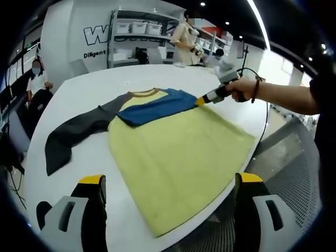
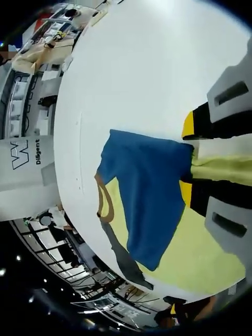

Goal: Fold the garment on the visible template until the final outline fits inside the template.

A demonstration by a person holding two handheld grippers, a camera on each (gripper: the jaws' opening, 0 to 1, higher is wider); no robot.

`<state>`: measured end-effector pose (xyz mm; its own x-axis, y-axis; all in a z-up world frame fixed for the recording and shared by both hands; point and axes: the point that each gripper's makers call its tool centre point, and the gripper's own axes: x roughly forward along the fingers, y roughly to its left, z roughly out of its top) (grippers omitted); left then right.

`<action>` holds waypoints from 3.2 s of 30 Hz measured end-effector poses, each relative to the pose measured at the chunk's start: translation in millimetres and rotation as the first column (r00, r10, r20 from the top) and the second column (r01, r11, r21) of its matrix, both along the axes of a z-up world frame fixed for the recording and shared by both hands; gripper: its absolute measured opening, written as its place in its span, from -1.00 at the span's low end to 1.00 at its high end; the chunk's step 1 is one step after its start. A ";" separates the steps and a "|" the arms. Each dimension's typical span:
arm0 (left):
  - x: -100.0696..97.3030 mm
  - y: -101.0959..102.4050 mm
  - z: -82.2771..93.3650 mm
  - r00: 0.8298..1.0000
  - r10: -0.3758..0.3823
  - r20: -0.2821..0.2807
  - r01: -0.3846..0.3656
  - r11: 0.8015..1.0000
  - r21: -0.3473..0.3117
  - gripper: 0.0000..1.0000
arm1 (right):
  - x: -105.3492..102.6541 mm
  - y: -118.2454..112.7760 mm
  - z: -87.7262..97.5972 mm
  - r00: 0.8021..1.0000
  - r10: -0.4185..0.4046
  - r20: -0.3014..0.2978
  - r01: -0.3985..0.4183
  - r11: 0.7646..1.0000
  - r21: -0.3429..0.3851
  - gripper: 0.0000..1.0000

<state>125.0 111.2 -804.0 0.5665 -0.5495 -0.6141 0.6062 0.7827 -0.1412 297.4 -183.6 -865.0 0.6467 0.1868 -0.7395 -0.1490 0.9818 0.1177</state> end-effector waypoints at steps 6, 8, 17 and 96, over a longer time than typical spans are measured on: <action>1.3 1.2 3.6 1.000 0.011 0.007 -0.011 1.000 -0.005 0.98 | 0.5 -0.8 -1.6 1.000 0.007 0.004 -0.007 1.000 -0.021 -0.85; 2.0 2.3 5.2 1.000 0.017 0.011 -0.017 1.000 -0.005 0.98 | 0.8 -1.3 -0.9 1.000 0.009 0.002 -0.009 1.000 -0.024 -0.88; 6.8 6.4 10.9 0.999 0.030 0.019 -0.030 1.000 0.010 0.98 | 2.8 -12.4 5.1 1.000 0.013 0.009 -0.013 1.000 -0.022 -1.00; 29.5 -2.2 23.7 0.998 0.057 -0.008 -0.057 0.998 -0.032 0.96 | -74.2 4.2 90.5 0.956 0.248 0.157 -0.262 0.962 0.078 0.98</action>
<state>154.5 108.9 -780.3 0.5932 -0.5361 -0.6005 0.5595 0.8110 -0.1713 223.2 -179.4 -774.6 0.6666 0.4259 -0.6118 -0.4155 0.8937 0.1694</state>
